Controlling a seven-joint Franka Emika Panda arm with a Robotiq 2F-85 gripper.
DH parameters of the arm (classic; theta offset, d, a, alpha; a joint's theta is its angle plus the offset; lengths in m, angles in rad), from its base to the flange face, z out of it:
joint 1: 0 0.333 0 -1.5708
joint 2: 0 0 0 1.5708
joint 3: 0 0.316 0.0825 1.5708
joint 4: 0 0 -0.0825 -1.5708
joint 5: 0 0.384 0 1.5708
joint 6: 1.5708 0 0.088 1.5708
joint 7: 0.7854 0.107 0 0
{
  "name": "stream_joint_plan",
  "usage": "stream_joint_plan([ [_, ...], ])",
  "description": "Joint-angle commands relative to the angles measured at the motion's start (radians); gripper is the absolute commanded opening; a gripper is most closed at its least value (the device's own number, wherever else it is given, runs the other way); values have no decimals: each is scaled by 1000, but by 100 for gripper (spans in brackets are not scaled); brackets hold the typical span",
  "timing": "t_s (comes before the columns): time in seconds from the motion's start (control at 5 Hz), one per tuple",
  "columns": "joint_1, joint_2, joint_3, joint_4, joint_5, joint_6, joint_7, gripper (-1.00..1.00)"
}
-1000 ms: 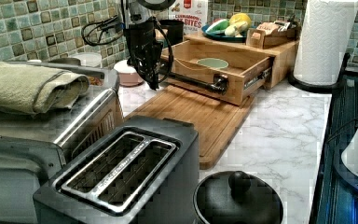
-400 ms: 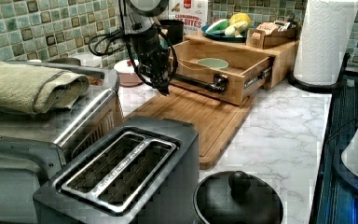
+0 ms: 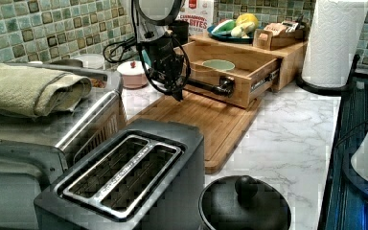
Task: Close the drawer.
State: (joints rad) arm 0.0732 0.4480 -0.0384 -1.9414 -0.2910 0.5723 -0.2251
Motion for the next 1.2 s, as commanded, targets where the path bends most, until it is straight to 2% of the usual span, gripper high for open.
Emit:
stream_joint_plan([
  [0.2,-120,-138,-50,-30,0,34,-219,-100],
  [0.4,-164,-160,-86,-70,20,73,-322,-100],
  [0.6,-211,-195,-136,-161,-26,198,-352,-100],
  [0.8,-290,-219,-153,-198,-6,248,-427,-100],
  [1.0,-333,-241,-206,-211,-13,273,-508,-100],
  [1.2,-402,-200,-231,-181,84,310,-680,-100],
])
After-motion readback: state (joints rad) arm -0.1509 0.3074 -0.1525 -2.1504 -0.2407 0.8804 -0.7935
